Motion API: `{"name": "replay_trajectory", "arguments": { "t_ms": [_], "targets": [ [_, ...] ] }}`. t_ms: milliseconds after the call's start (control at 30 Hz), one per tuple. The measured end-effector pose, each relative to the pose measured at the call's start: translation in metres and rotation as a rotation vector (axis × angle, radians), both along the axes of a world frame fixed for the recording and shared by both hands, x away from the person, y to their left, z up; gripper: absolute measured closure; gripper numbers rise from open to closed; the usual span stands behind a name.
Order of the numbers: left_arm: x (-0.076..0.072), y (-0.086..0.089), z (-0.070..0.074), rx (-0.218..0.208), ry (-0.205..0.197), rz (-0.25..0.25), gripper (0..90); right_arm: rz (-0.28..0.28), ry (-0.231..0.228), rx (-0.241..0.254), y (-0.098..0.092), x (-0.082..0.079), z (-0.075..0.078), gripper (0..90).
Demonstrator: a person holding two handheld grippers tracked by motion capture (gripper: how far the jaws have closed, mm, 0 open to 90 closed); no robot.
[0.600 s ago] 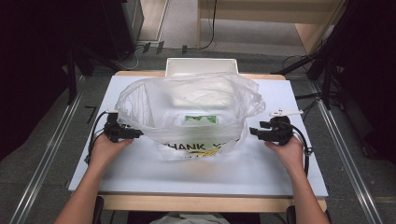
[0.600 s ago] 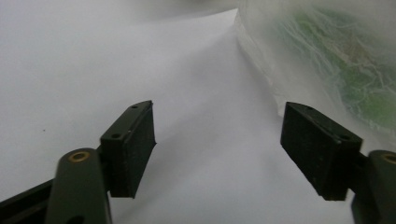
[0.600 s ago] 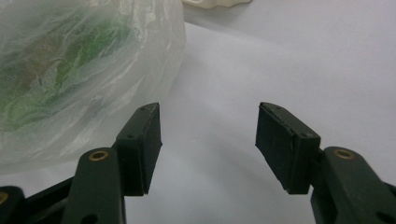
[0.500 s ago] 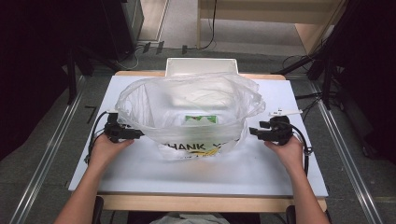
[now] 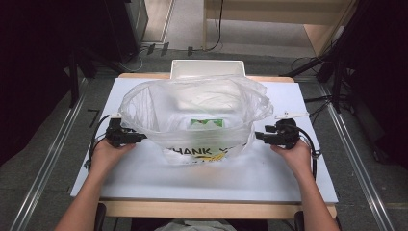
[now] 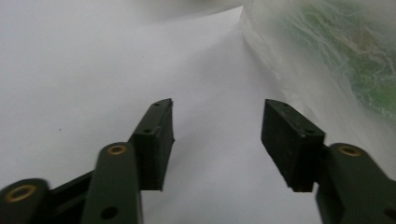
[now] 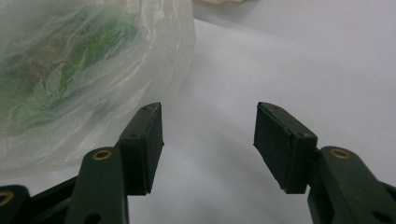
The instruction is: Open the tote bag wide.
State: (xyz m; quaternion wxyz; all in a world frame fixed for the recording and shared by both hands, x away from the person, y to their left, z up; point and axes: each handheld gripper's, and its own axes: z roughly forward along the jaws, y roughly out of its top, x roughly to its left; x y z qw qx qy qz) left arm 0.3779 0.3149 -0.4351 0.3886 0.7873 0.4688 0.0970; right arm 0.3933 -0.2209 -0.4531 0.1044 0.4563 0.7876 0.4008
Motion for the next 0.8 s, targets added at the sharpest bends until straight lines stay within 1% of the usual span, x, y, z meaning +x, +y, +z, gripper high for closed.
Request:
{"name": "replay_trajectory", "arguments": {
  "t_ms": [33, 67, 100, 200, 267, 333, 367, 400, 467, 500, 600, 633, 667, 800],
  "targets": [
    [0.0011, 0.0009, -0.0004, -0.016, 0.012, 0.007, 40.2, 0.0, 0.0, -0.003, -0.0001, 0.0001, -0.0005, 43.7],
    [0.002, 0.0026, -0.0008, -0.024, 0.019, 0.003, 39.1, 0.0, 0.004, -0.003, -0.0002, -0.0001, -0.0007, 43.7],
    [0.0026, 0.0037, -0.0015, -0.028, 0.022, -0.003, 39.2, -0.001, -0.004, 0.0, -0.001, 0.0001, -0.0006, 43.7],
    [0.0019, 0.0026, -0.0026, -0.006, 0.022, -0.002, 38.7, -0.004, -0.001, 0.007, -0.0012, -0.0005, 0.0004, 44.7],
    [0.002, 0.0023, -0.0025, -0.006, 0.03, -0.009, 38.1, -0.001, -0.007, 0.007, -0.0015, -0.0006, 0.0008, 46.5],
    [0.0019, 0.0014, -0.0024, -0.006, 0.028, -0.016, 37.7, 0.007, -0.011, -0.001, -0.0018, -0.0005, 0.0013, 46.9],
    [0.0018, 0.0011, -0.0024, -0.004, 0.029, -0.014, 36.8, -0.002, -0.001, 0.018, -0.0026, 0.0, 0.0014, 47.1],
    [0.002, 0.001, -0.0026, -0.008, 0.033, -0.01, 36.8, -0.002, -0.001, 0.018, -0.0026, 0.0, 0.0014, 47.1],
    [0.0026, 0.0014, -0.0029, -0.017, 0.047, 0.001, 34.9, 0.0, 0.014, 0.042, -0.004, 0.001, 0.0017, 47.5],
    [0.0028, 0.0019, -0.0028, -0.019, 0.056, -0.003, 34.9, 0.003, 0.02, 0.046, -0.0048, 0.0018, 0.0019, 46.9],
    [0.0029, 0.002, -0.003, -0.021, 0.059, -0.004, 34.9, 0.004, 0.026, 0.048, -0.0052, 0.0024, 0.0013, 46.6],
    [0.0029, 0.002, -0.0031, -0.019, 0.058, -0.003, 35.0, 0.01, 0.028, 0.031, -0.0044, 0.0026, 0.0006, 44.8],
    [0.0029, 0.0019, -0.0033, -0.022, 0.06, -0.002, 35.1, 0.012, 0.029, 0.026, -0.0041, 0.0027, 0.0003, 44.4],
    [0.0031, 0.0029, -0.0035, -0.027, 0.067, -0.007, 36.3, 0.009, 0.038, 0.022, -0.0027, 0.0029, -0.0006, 43.9]
  ]
}}
